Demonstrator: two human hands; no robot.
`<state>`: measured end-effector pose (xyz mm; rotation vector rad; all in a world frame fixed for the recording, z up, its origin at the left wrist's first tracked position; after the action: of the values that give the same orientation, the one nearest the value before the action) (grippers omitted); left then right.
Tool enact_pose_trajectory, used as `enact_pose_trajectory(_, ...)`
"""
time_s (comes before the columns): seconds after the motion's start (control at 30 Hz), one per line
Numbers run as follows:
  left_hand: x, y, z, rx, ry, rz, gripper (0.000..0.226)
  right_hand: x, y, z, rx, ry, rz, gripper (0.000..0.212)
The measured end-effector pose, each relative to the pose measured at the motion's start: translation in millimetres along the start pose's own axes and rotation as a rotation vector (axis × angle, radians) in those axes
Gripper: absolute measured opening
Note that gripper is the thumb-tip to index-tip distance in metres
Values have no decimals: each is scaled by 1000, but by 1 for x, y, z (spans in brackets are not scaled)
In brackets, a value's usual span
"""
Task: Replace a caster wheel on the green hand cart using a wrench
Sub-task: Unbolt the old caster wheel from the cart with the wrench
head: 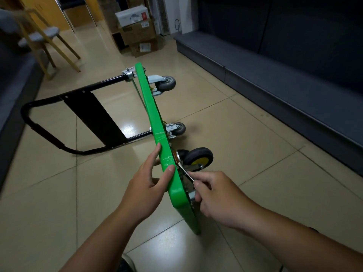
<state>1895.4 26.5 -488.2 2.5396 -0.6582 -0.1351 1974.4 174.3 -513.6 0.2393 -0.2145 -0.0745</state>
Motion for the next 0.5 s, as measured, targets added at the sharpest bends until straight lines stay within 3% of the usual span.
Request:
enact_pose_trajectory(0.13,0,-1,1,-2,-2,10,83,1,-11,1,163,55,3,36)
enact_pose_trajectory(0.27,0,-1,2,21,3,14,84,5,-21,-13,46,58,80,52)
enact_pose_trajectory(0.5,-3,-1,5,66,15,-2,80,-19,-8,-28,288,303,0,65)
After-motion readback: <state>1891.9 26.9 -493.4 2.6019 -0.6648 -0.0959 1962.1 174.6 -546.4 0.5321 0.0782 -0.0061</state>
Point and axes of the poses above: each hand's wrist, its own x-axis away from the middle knuckle, its own y-axis out of the back of the hand, z = x × y, the point moved 9 cm from there along -x, towards the middle knuckle, and after that the axes turned 1 degree about -y, right-handed, at the moved point
